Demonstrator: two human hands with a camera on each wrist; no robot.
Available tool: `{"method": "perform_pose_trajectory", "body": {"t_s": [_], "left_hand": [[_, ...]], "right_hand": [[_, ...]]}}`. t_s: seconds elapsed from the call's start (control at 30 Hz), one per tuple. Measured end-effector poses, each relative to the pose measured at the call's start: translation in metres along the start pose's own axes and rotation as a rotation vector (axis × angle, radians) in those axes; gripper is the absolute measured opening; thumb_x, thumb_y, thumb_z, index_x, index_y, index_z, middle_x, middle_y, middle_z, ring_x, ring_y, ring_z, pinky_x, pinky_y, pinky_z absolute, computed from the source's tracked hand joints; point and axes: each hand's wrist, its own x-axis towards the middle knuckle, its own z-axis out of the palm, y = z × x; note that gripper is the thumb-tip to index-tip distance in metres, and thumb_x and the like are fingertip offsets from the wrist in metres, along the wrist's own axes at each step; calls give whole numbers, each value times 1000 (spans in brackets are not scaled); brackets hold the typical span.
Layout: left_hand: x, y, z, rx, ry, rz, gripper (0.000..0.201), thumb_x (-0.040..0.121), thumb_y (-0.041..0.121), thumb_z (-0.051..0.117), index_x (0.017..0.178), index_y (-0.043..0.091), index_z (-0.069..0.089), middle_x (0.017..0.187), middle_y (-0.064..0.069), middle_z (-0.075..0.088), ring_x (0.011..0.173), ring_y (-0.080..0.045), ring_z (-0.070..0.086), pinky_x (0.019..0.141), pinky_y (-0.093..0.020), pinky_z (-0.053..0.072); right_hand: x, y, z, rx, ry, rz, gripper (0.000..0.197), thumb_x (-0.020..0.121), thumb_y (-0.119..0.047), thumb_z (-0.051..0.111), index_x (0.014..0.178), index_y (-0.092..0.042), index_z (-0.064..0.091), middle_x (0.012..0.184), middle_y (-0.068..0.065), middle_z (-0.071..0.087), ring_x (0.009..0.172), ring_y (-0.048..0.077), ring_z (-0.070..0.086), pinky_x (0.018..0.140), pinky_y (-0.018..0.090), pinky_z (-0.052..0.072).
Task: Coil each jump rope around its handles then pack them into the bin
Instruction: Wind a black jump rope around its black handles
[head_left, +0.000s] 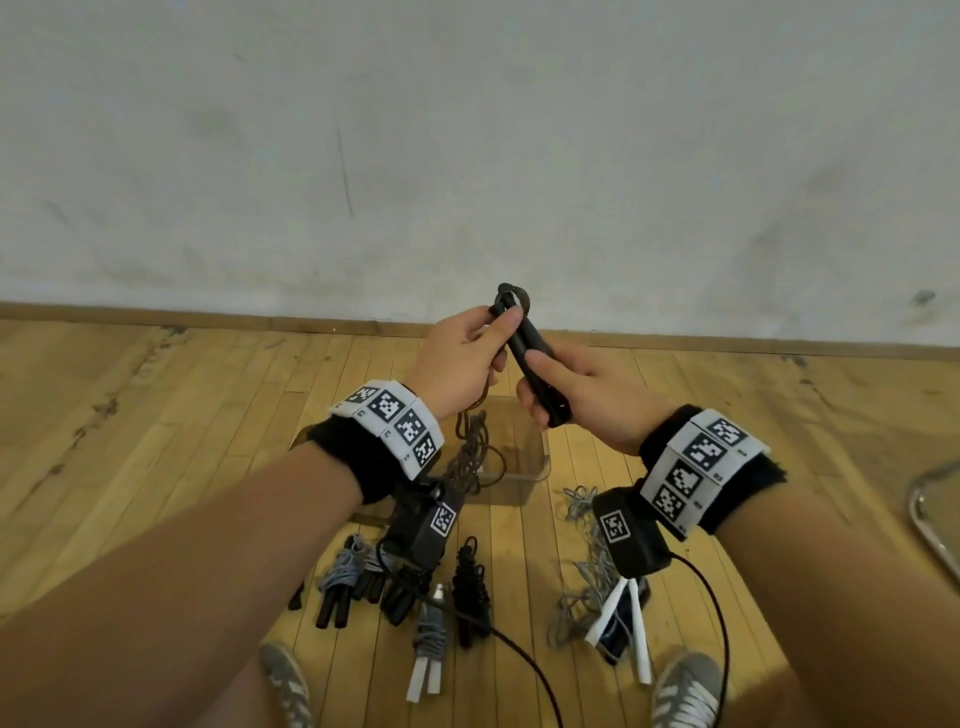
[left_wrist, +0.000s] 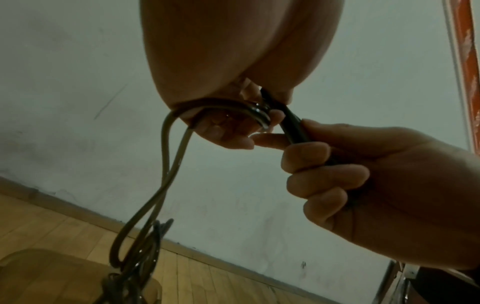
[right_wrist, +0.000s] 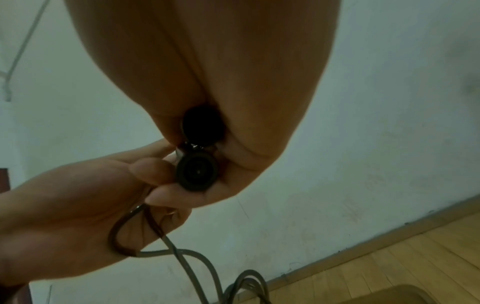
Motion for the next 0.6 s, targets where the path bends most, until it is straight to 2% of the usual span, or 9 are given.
{"method": "perform_pose_trajectory", "body": {"t_s": [0.1, 0.2, 0.27, 0.37, 0.4, 0.43, 0.5, 0.6], "left_hand": [[-3, 4, 3, -8, 1, 6, 40, 104, 40, 54, 106, 3, 68, 54, 4, 51, 48, -11, 46, 62, -35, 46], [-2, 8, 3, 27, 11, 48, 35, 103, 40, 56, 106, 7, 67, 49, 7, 49, 46, -11, 44, 60, -40, 48], [-3, 11, 5, 74, 24, 61, 30, 102, 40, 58, 108, 12, 66, 50, 7, 53, 48, -12, 50, 61, -39, 51], [-6, 10, 4, 122, -12, 23, 24, 101, 33, 63, 115, 14, 65, 62, 2, 66, 59, -14, 66, 64, -23, 54], [-8, 9, 3, 138, -61, -3, 24, 100, 31, 64, 116, 13, 66, 64, 2, 68, 63, -14, 70, 69, -23, 57], [-10, 8, 3, 169, -120, -23, 21, 100, 30, 64, 113, 13, 69, 63, 2, 68, 66, -15, 72, 74, -27, 58], [-16, 6, 2, 269, -196, -24, 21, 102, 33, 60, 96, 18, 73, 57, 3, 68, 63, -12, 72, 77, -31, 55], [-22, 6, 1, 418, -197, 36, 31, 105, 37, 51, 88, 23, 72, 58, 2, 68, 60, -9, 69, 76, -31, 53]], "right_hand": [[2, 1, 1, 141, 11, 26, 19, 110, -21, 40, 115, -9, 54, 75, 3, 54, 54, 14, 46, 56, 27, 45], [4, 1, 0, 72, 22, -36, 17, 110, -24, 41, 108, -9, 49, 68, -1, 40, 51, 11, 33, 50, 23, 34], [5, 4, -2, 15, 65, -80, 17, 109, -24, 42, 104, -8, 48, 65, -4, 37, 49, 9, 30, 46, 22, 29], [8, 13, -7, -191, 203, -147, 17, 108, -24, 46, 97, -16, 55, 62, -10, 44, 48, 6, 36, 48, 22, 33], [8, 14, -9, -277, 259, -163, 17, 108, -24, 47, 95, -21, 56, 64, -9, 48, 50, 5, 39, 50, 22, 35], [8, 16, -12, -357, 323, -163, 18, 107, -25, 47, 92, -24, 56, 67, -6, 50, 52, 6, 42, 53, 24, 37], [9, 17, -20, -513, 403, -115, 21, 107, -29, 47, 89, -21, 54, 69, -3, 52, 56, 12, 46, 56, 30, 37], [9, 17, -29, -713, 339, -25, 18, 107, -31, 46, 100, -18, 56, 70, -5, 54, 59, 12, 49, 54, 28, 33]]}}
